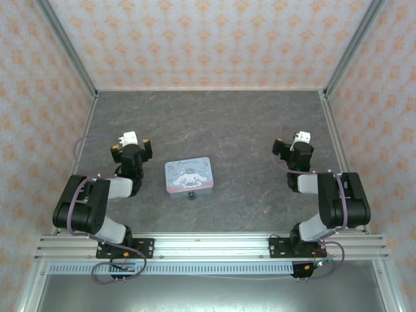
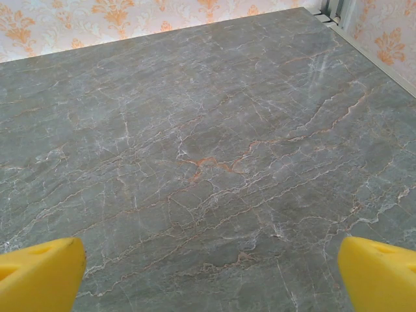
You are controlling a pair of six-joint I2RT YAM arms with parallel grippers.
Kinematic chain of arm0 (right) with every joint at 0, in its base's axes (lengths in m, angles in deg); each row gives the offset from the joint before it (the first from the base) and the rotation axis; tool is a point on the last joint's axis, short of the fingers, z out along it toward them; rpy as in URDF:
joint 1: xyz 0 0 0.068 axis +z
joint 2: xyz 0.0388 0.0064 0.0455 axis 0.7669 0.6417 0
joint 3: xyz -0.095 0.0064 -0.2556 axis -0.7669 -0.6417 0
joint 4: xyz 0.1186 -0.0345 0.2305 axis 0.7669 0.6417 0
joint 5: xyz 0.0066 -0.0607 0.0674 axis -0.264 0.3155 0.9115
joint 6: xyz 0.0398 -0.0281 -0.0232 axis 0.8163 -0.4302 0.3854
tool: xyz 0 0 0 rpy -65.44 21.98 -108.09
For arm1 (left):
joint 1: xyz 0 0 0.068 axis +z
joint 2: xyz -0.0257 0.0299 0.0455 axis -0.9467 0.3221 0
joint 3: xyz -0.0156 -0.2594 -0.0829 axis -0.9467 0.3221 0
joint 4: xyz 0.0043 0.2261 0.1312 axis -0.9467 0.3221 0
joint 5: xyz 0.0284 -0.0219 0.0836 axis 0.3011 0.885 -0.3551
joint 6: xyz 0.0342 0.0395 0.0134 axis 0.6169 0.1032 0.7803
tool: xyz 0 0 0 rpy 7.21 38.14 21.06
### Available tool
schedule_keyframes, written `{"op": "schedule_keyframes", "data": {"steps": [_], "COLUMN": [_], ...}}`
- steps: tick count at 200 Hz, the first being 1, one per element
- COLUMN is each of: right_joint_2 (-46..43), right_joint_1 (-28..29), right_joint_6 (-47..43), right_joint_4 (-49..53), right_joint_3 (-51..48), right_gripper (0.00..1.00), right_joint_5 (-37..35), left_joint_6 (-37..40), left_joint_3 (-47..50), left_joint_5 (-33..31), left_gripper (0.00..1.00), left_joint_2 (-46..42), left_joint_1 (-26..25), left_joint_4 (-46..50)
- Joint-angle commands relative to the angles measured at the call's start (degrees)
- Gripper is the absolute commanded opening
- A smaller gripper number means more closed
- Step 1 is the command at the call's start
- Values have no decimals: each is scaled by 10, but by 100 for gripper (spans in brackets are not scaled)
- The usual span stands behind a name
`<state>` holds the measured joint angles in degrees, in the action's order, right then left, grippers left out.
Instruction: Unlock a padlock with a key
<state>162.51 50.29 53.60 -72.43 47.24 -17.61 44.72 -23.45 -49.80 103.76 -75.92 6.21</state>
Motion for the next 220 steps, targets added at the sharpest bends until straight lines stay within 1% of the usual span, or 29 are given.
{"op": "schedule_keyframes", "data": {"steps": [1, 103, 118, 139, 157, 169, 178, 196, 209, 220], "right_joint_2": [2, 2, 2, 1, -1, -18, -42, -95, -126, -143], "right_joint_1": [-1, -1, -1, -1, -1, -1, 0, -1, 0, 0], "right_joint_6": [4, 4, 4, 7, 9, 13, 16, 30, 63, 96], "right_joint_4": [1, 3, 1, 2, 2, 33, 79, 221, 315, 383], "right_joint_3": [0, 1, 1, 0, 2, 13, 29, 78, 112, 137], "right_gripper": [99, 99, 99, 99, 99, 99, 99, 99, 99, 99], "right_joint_5": [4, 5, 5, -3, -8, -18, -25, -18, -4, 22], "left_joint_6": [-3, -4, -4, 4, 5, 5, 5, -8, -33, -73], "left_joint_3": [-5, -6, -5, -8, -8, -11, -15, -43, -77, -109], "left_joint_5": [-1, -2, 1, 23, 23, 22, 20, 27, 57, 83], "left_gripper": [100, 100, 100, 100, 100, 100, 100, 100, 100, 100], "left_joint_2": [2, 2, 1, 1, -4, -31, -65, -144, -190, -218], "left_joint_1": [4, 5, 4, 5, 5, 5, 5, 5, 5, 4], "left_joint_4": [8, 9, 7, 14, 16, 41, 76, 183, 271, 337]}}
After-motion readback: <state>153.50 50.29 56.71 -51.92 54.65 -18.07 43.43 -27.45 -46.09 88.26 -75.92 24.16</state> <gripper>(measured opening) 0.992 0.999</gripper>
